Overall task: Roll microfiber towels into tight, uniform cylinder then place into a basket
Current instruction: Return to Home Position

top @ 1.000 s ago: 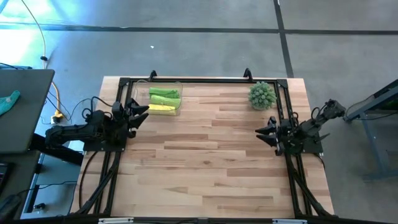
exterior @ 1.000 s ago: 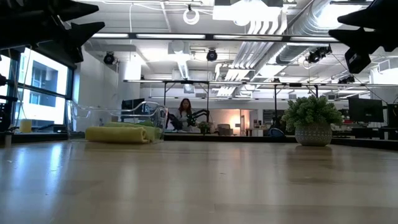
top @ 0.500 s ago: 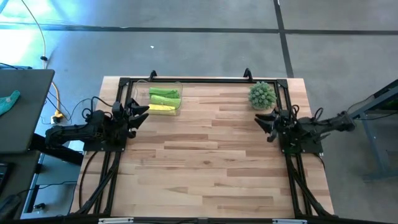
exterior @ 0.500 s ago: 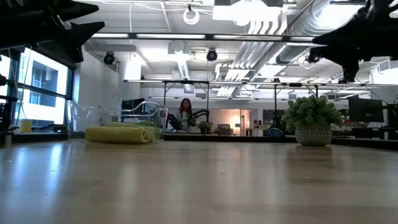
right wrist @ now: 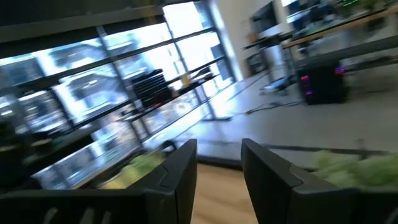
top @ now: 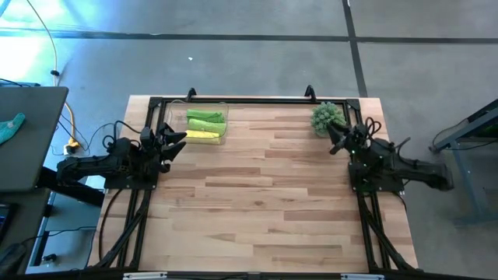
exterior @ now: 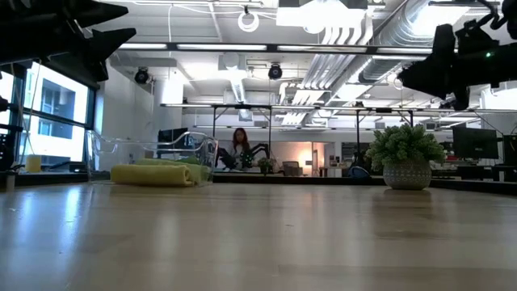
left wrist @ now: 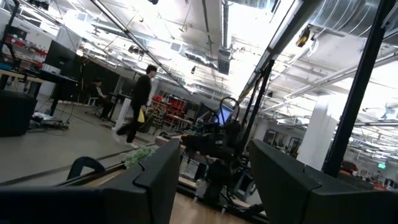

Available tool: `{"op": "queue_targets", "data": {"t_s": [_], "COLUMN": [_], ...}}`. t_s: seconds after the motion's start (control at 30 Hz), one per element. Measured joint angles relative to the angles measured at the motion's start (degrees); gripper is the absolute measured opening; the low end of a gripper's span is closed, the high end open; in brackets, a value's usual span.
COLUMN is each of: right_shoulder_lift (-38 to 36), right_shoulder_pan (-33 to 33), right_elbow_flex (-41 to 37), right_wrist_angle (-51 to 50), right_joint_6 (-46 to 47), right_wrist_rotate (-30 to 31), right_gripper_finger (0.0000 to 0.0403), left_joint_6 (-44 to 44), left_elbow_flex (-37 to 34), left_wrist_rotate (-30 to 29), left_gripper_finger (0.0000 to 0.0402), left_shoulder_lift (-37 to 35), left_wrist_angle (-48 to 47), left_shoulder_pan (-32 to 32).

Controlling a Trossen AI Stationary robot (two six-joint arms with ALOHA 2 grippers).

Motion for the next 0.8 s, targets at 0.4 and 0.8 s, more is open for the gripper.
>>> {"op": "queue_targets", "data": {"t_s": [0.4,0.8], "right_shoulder_lift": [0.0,0.1], "right_shoulder_pan": [-19.3,-25.4], "right_elbow_flex": [0.0,0.0], "right_wrist_angle": [0.0,0.0], "right_joint_6": [0.0,0.0], "right_wrist_rotate": [0.0,0.0], "right_gripper_finger": [0.0119,0.0119], "left_joint_6": [0.0,0.0], "left_elbow_flex": [0.0,0.0], "left_wrist_rotate": [0.1,0.1], "left_gripper_finger": [0.0182,0.0182], "left_shoulder_lift": [0.0,0.0], "left_wrist_angle": [0.0,0.0], "left_shoulder_pan": [0.0,0.0]}}
